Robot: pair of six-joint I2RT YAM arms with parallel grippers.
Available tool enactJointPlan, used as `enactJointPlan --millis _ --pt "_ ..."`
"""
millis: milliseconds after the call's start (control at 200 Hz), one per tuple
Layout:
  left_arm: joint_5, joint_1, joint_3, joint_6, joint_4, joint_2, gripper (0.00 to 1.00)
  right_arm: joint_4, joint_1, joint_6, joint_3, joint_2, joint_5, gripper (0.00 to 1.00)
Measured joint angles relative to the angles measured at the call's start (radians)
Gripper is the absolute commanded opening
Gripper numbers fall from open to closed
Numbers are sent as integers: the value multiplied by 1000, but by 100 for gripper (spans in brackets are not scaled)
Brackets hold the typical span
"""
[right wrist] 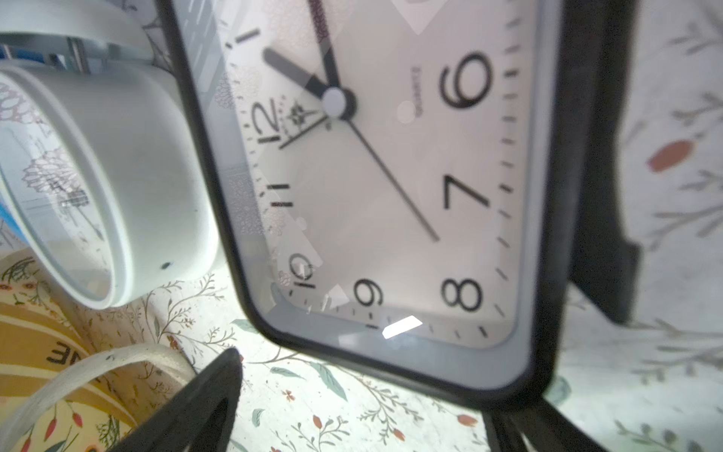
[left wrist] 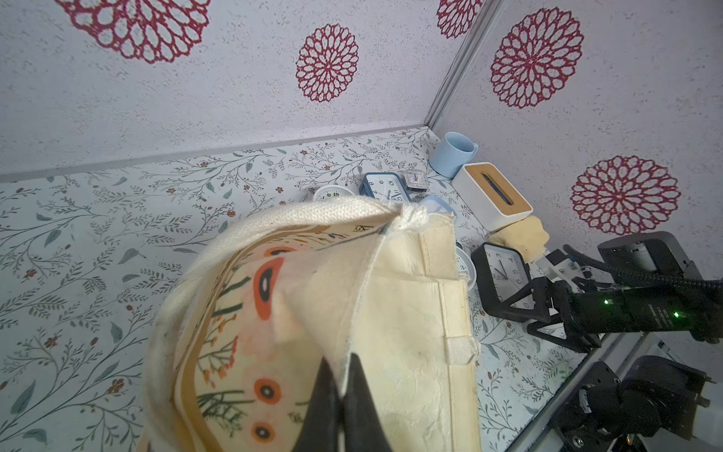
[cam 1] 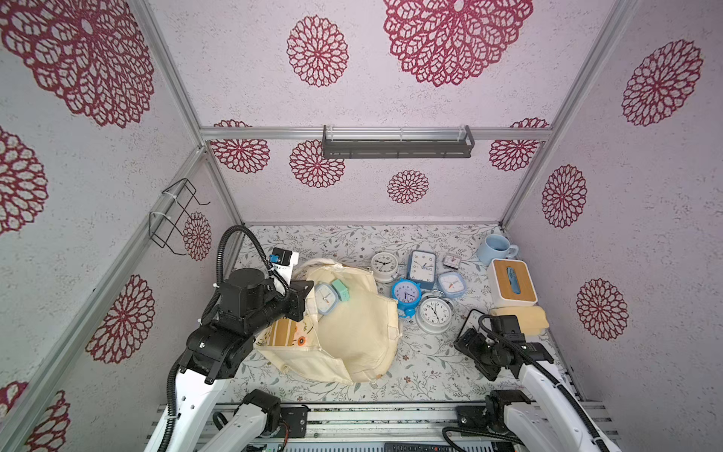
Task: Take the alarm clock out of the canvas bag
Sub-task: Place the alarm at the center of the board, then adjust the canvas bag at the center of the board.
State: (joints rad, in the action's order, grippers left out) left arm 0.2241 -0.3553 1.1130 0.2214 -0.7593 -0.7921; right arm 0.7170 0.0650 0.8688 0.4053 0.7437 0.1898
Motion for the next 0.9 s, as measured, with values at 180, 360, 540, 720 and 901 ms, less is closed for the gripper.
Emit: enactJointPlan --millis 180,360,540,720,901 --pt "37 0 0 5 -2 1 0 55 1 13 43 -15 -56 99" --pt "134 0 6 8 -46 0 0 57 131 -44 238 8 -76 94" --pt "127 0 0 80 -97 16 0 -98 457 -142 446 26 -57 89" --pt "111 0 -42 153 -99 76 0 -222 834 -317 589 204 -100 89" --pt "73 0 -39 173 -116 90 0 -357 1035 -518 691 510 -120 90"
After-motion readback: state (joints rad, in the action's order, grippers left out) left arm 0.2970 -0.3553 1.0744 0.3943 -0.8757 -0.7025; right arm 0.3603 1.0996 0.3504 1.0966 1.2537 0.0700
